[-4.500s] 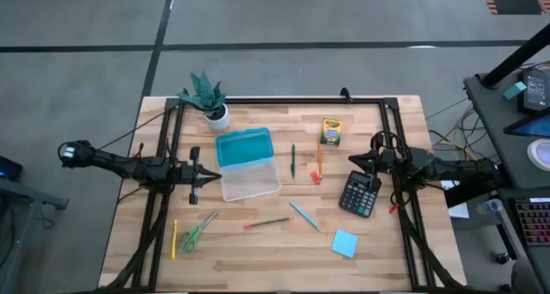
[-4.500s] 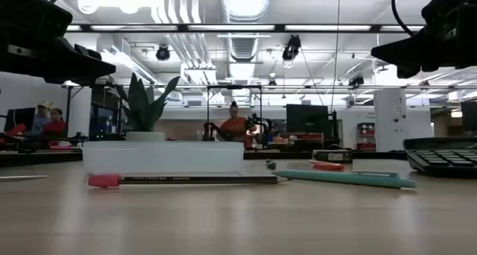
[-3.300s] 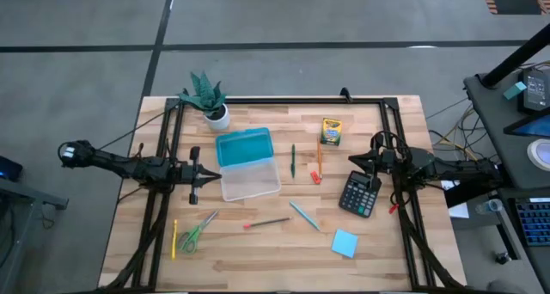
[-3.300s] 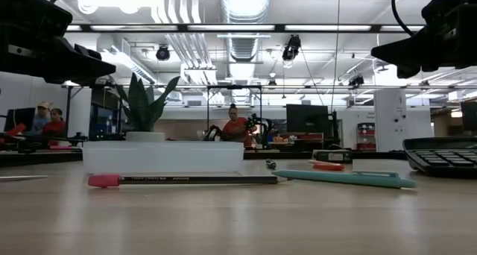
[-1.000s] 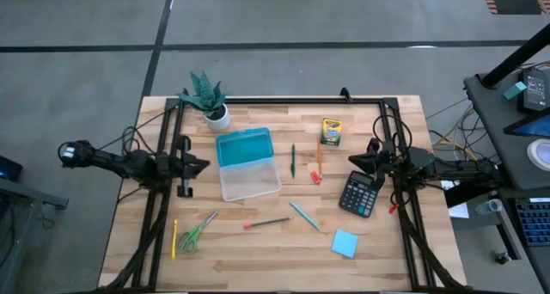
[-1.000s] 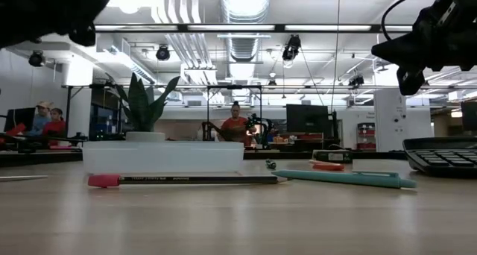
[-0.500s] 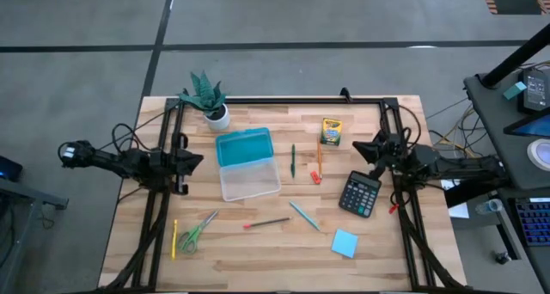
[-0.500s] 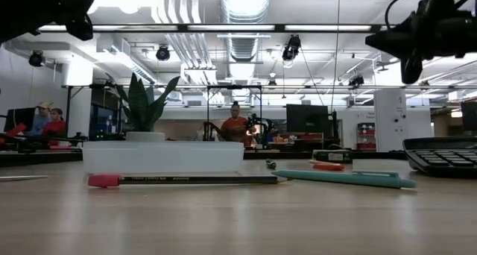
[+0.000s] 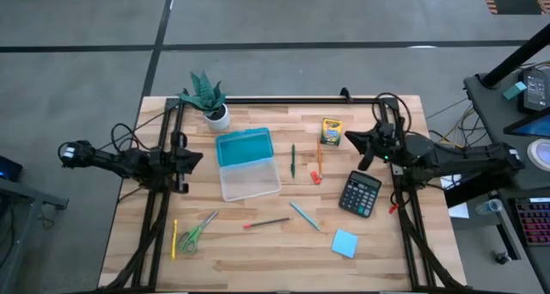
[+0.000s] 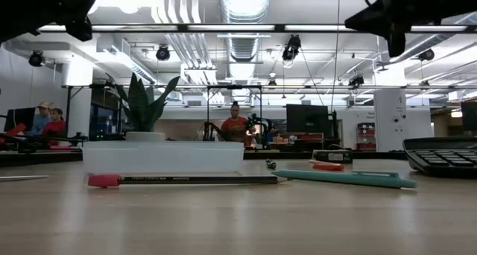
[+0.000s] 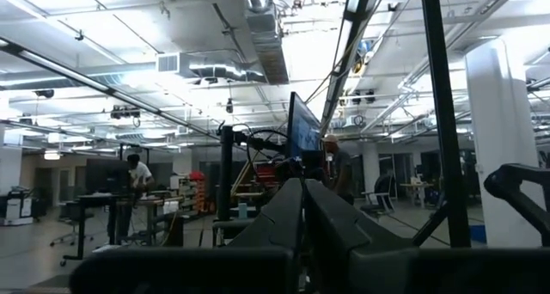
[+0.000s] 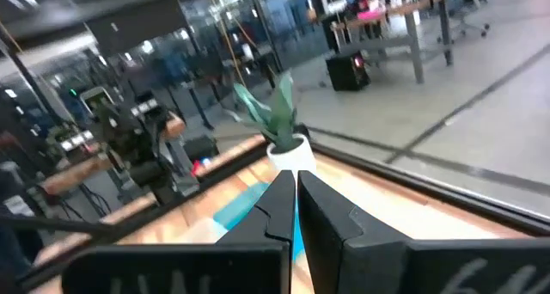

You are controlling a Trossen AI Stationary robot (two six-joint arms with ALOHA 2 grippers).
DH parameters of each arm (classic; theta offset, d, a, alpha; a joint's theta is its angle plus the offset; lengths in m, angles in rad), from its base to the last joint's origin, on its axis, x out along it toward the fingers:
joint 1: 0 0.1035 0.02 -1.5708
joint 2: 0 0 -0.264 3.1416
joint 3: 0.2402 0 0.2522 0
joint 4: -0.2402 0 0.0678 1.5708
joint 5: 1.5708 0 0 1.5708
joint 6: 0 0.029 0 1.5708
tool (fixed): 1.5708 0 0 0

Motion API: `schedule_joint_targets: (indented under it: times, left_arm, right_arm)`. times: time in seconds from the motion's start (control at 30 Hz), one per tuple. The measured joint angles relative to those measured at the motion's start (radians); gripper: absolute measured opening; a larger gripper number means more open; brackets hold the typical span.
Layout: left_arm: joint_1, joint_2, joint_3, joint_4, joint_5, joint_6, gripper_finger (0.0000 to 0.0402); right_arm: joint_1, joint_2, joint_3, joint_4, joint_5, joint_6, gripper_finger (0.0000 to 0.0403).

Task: Pack school essentials
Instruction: Put the orange pencil into the blue supply box

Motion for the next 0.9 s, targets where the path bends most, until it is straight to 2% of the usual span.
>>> schedule_joint_targets:
  times: [0.27,0.6,0.8,0.9]
  left_arm:
    - [0.0,0.001,0.0,0.0,-0.012,0.0,0.0]
    - [0.0,0.001,0.0,0.0,-0.021,0.0,0.0]
    - [0.0,0.006,0.0,-0.002,-0.038,0.0,0.0]
    - [0.0,0.006,0.0,0.0,-0.069,0.0,0.0]
  right_arm:
    - [-0.019,0.221,0.22,-0.229,0.045,0.124,0.0009]
    - [-0.106,0.512,0.493,-0.546,0.0,0.231,0.0009]
    - [-0.154,0.692,0.645,-0.699,-0.001,0.232,0.0009]
    - [-0.181,0.782,0.722,-0.769,-0.041,0.232,0.0009]
